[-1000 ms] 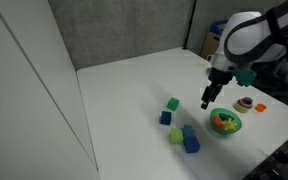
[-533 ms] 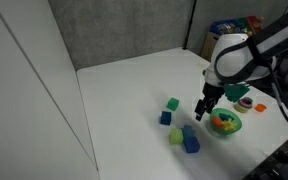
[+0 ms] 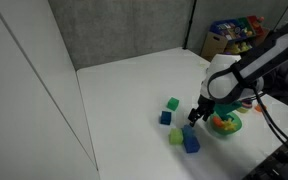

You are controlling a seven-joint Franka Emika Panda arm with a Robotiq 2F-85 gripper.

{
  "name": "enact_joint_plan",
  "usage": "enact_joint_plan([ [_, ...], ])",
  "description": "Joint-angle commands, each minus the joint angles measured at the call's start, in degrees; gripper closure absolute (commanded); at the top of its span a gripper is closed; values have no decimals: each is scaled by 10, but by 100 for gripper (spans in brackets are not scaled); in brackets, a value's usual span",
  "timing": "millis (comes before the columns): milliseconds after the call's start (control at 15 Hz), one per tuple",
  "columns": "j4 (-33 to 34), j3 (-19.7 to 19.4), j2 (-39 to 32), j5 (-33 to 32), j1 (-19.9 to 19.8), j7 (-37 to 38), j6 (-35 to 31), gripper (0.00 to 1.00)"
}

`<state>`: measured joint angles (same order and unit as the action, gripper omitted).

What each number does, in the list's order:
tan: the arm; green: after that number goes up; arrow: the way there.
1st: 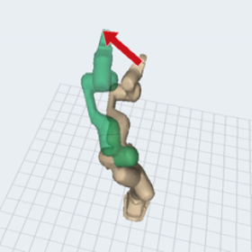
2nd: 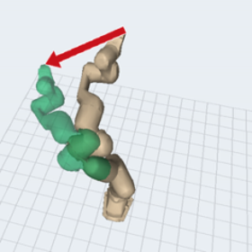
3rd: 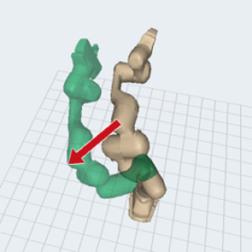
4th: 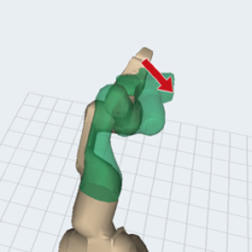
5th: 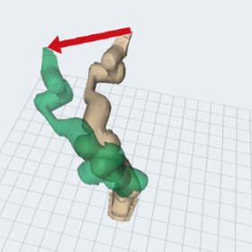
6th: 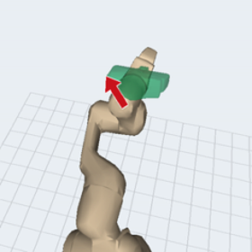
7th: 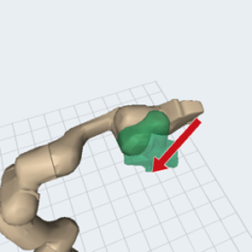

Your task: Place the light-blue item in the bowl

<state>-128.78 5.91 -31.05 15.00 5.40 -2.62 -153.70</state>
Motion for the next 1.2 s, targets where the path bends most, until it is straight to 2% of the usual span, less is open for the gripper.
enact_joint_plan([
  [0,29,-13,-38,-26,11,53,-20,0],
  [600,97,-24,-91,-30,14,115,-11,0],
  [1133,132,-37,-109,-30,49,200,41,0],
])
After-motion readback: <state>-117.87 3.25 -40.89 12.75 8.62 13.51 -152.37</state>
